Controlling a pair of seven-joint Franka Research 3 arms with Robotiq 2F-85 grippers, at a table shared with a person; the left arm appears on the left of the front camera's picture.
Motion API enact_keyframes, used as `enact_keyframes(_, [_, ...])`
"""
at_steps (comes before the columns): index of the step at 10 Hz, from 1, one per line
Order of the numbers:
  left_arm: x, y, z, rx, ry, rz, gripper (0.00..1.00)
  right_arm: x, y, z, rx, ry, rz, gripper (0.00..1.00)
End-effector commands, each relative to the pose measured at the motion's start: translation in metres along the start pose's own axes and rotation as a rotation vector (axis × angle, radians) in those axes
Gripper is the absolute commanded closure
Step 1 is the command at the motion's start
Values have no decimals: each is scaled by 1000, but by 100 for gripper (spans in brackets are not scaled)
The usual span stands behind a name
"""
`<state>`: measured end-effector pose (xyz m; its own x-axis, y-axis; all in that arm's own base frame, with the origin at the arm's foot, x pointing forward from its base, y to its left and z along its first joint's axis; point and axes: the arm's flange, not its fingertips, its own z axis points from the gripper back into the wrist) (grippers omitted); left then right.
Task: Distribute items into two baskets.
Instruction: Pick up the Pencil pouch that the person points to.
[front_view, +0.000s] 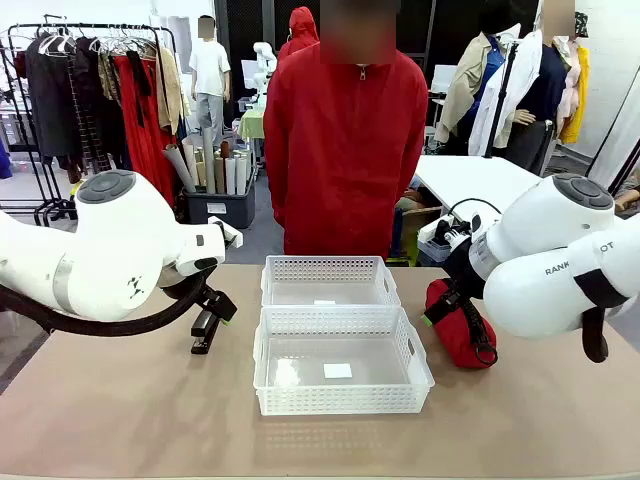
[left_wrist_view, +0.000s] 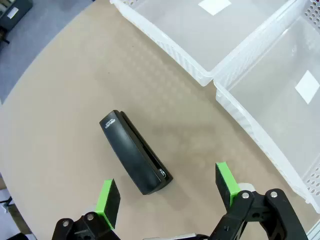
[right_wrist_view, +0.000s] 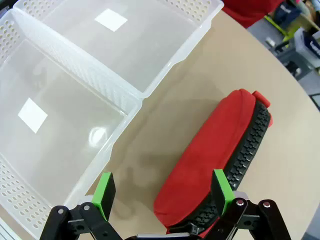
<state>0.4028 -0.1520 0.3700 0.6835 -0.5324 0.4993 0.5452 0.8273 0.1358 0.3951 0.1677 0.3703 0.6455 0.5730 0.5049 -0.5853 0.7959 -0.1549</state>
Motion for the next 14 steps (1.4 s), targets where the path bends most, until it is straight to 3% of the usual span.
enact_keyframes(1, [0,0,0,0,0,0,0,0,0,0,0,0,0,0])
enact_keyframes(14, [0,0,0,0,0,0,0,0,0,0,0,0,0,0])
